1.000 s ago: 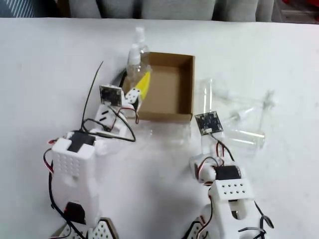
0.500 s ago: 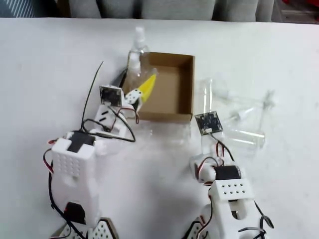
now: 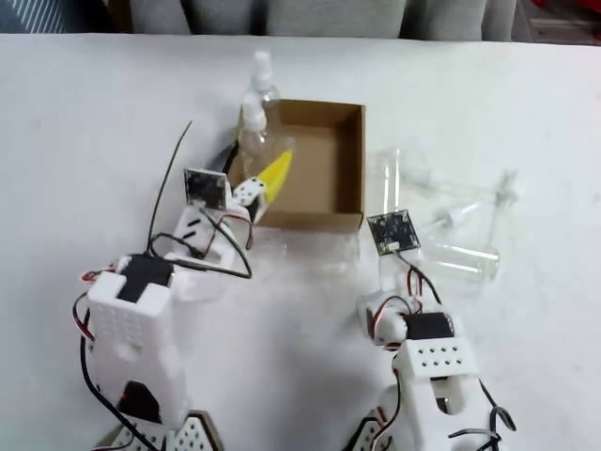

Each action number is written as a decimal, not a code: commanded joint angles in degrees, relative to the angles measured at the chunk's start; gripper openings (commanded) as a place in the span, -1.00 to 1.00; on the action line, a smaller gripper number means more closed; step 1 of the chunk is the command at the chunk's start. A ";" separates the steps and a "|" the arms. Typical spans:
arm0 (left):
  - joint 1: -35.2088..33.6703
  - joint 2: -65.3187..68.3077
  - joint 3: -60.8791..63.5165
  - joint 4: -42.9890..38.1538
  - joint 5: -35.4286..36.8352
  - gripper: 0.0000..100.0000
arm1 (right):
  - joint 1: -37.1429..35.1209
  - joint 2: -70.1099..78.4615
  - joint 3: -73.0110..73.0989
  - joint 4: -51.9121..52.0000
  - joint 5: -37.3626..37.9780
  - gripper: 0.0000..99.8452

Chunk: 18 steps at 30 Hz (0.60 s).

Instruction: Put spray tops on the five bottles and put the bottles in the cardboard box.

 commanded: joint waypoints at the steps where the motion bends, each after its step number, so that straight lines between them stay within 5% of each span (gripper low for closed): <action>1: -0.48 -4.00 -0.53 -1.58 0.70 -0.37 | 0.31 0.04 -0.26 -1.01 0.62 -0.96; 18: 0.04 -20.26 7.56 4.22 2.81 -0.37 | 0.22 0.31 0.70 -3.91 0.62 -0.96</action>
